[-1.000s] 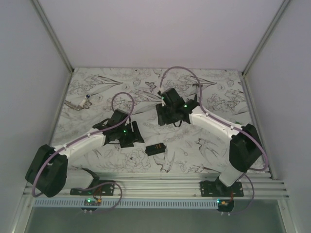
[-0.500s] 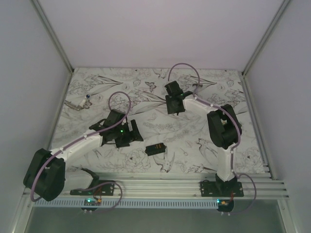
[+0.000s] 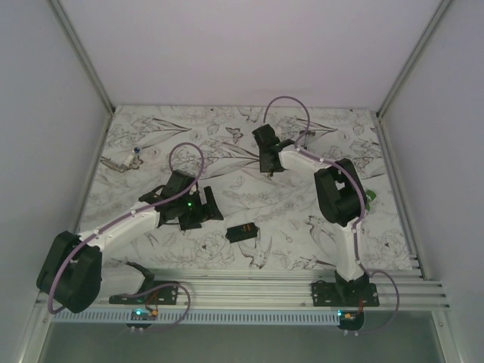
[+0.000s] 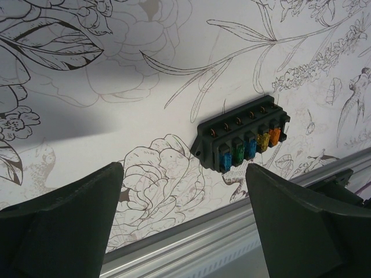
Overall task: Snap on the fuse box
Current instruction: Pick up the fuse from the center of the board.
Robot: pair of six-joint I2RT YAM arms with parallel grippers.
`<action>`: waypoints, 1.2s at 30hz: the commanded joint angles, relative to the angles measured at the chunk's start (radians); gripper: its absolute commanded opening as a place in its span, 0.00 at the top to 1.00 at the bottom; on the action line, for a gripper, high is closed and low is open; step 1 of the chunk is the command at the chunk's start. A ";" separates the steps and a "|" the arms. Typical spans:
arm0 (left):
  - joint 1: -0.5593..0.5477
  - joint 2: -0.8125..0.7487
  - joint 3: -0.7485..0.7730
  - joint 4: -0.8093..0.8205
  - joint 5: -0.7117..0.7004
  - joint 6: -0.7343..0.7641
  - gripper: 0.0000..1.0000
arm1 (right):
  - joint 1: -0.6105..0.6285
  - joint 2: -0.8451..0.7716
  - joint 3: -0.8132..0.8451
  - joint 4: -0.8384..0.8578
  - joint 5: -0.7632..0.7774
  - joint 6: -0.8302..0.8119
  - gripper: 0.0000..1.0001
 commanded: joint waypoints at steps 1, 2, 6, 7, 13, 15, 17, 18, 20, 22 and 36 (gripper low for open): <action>0.010 0.009 -0.012 -0.027 0.011 0.012 0.09 | -0.006 0.024 0.034 -0.037 0.025 0.066 0.58; 0.010 0.009 -0.013 -0.026 0.010 0.012 0.08 | -0.005 0.027 0.033 -0.039 0.018 0.070 0.58; 0.010 0.008 -0.019 -0.026 0.008 0.009 0.08 | -0.004 0.037 0.040 -0.059 0.013 0.083 0.58; 0.010 0.007 -0.020 -0.027 0.008 0.009 0.08 | -0.004 0.040 0.039 -0.063 0.015 0.087 0.59; 0.010 -0.005 -0.024 -0.029 0.013 0.005 0.08 | -0.004 0.053 0.037 -0.068 -0.018 0.102 0.66; 0.010 -0.011 -0.025 -0.026 0.015 -0.001 0.08 | -0.002 0.044 0.032 -0.071 -0.020 0.106 0.69; 0.010 -0.015 -0.025 -0.026 0.019 -0.006 0.08 | 0.005 0.024 0.021 -0.066 -0.024 0.102 0.71; 0.010 -0.017 -0.024 -0.026 0.022 -0.008 0.08 | 0.009 0.012 0.013 -0.062 -0.025 0.101 0.72; 0.010 -0.022 -0.021 -0.023 0.029 -0.012 0.09 | 0.016 -0.018 -0.010 -0.054 -0.036 0.102 0.72; 0.008 -0.028 -0.018 -0.008 0.038 -0.021 0.10 | 0.020 -0.056 -0.042 -0.037 -0.054 0.109 0.74; -0.161 -0.114 -0.066 0.351 -0.180 -0.150 0.27 | 0.081 -0.429 -0.350 0.143 -0.268 0.229 0.74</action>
